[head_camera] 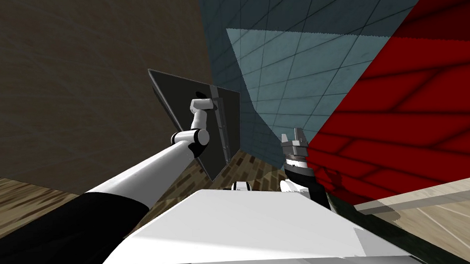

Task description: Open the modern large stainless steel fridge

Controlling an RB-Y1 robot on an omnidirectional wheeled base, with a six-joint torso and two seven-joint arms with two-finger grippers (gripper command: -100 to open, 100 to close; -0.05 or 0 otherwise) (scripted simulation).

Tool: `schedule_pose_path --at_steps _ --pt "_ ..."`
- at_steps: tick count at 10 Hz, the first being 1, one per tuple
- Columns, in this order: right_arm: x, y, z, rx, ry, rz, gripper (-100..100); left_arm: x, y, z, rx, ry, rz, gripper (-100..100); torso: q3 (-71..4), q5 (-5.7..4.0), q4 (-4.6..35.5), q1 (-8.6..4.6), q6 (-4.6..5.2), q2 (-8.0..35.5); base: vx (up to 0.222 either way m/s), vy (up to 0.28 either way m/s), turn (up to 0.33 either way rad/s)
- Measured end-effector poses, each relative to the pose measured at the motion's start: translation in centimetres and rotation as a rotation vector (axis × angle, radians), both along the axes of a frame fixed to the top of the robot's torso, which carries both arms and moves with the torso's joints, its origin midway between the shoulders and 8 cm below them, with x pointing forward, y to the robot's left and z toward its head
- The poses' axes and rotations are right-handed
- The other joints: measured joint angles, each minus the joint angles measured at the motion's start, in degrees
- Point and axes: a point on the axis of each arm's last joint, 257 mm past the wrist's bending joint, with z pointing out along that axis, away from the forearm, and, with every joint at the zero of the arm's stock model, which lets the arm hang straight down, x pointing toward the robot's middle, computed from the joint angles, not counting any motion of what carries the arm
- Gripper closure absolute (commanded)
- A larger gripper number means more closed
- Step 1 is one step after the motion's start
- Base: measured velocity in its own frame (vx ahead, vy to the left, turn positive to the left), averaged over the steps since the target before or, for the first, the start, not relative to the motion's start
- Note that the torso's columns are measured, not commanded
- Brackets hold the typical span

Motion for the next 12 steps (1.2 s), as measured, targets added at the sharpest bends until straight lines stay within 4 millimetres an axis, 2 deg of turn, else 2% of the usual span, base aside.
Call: schedule_pose_path --at_steps 9,12 --pt "0.0 0.0 0.0 0.000 0.000 0.000 0 -0.6 -1.7 1.8 -0.063 0.101 -0.016 -100 0.1 -0.39 0.1 -0.67 0.28 0.0 0.005 -0.004 -0.006" --pt "0.0 0.0 0.0 0.000 0.000 0.000 0 -0.9 -1.7 2.1 -0.064 0.106 -0.016 -100 0.1 -0.42 0.2 -0.70 0.28 0.1 0.004 -0.006 0.010"
